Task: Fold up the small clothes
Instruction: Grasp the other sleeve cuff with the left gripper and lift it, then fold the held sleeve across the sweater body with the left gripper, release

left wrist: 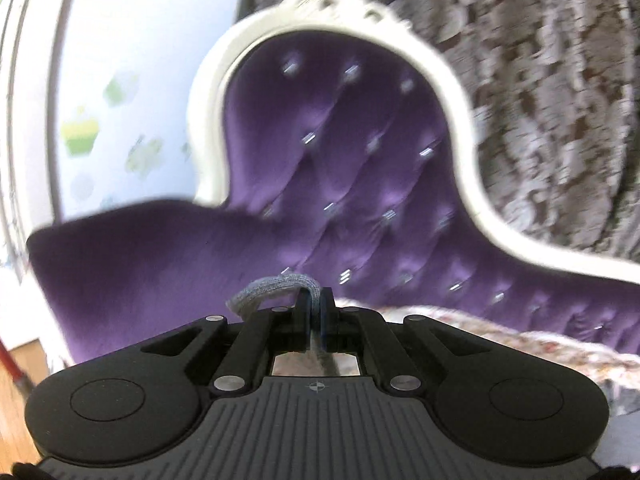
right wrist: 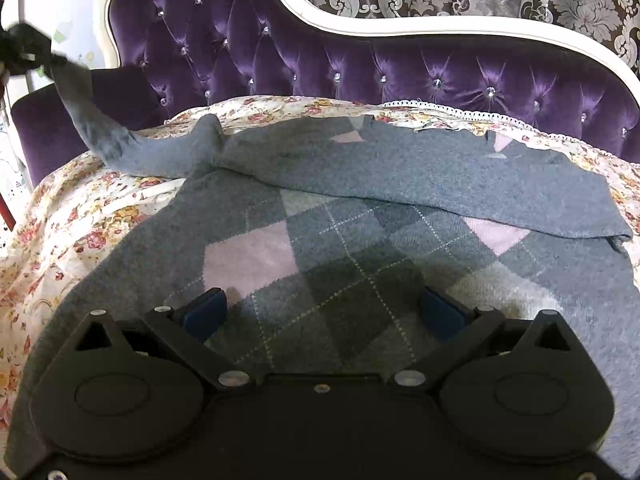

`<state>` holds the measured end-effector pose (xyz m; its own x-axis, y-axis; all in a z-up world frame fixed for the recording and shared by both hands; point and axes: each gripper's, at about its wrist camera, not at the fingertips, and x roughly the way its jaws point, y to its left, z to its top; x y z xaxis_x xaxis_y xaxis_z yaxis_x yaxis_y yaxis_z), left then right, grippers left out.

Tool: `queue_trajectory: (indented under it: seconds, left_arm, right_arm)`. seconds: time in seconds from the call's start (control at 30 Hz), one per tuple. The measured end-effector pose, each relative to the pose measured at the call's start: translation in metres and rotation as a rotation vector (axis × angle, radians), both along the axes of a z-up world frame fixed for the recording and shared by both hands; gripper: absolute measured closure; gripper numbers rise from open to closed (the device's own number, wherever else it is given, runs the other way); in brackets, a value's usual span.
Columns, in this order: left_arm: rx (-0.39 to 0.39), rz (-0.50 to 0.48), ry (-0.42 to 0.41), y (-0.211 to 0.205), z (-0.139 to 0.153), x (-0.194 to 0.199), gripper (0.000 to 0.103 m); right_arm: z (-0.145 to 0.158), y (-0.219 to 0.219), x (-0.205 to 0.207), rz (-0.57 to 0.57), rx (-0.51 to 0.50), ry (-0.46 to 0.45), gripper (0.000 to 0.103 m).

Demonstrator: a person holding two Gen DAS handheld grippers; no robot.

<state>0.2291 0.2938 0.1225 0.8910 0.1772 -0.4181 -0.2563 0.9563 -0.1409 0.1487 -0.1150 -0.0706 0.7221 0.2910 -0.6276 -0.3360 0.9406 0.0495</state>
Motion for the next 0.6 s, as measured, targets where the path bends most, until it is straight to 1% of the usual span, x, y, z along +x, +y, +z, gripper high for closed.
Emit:
queue_trajectory:
  seconds: [0.07,0.13,0.37,0.47,0.6]
  left_arm:
    - [0.003,-0.034,-0.023,-0.018,0.016,0.001,0.099]
    - [0.014,-0.066,-0.039,-0.037,0.026,0.009,0.099]
    - [0.051,-0.239,-0.111,-0.121,0.063,0.014,0.099]
    - [0.057,-0.322,-0.137,-0.164,0.072,0.021,0.099]
    - [0.049,-0.432,-0.146,-0.221,0.067,0.027,0.099]
  right_arm:
    - [0.002,-0.002,0.001,0.001,0.013,0.007,0.0]
    - [0.004,-0.004,0.002,0.0,0.032,0.009,0.001]
    - [0.025,-0.022,-0.005,-0.025,0.121,-0.018,0.002]
    - [0.032,-0.032,-0.01,-0.034,0.148,-0.034,0.002]
    - [0.037,-0.049,-0.017,-0.062,0.186,-0.046,0.002]
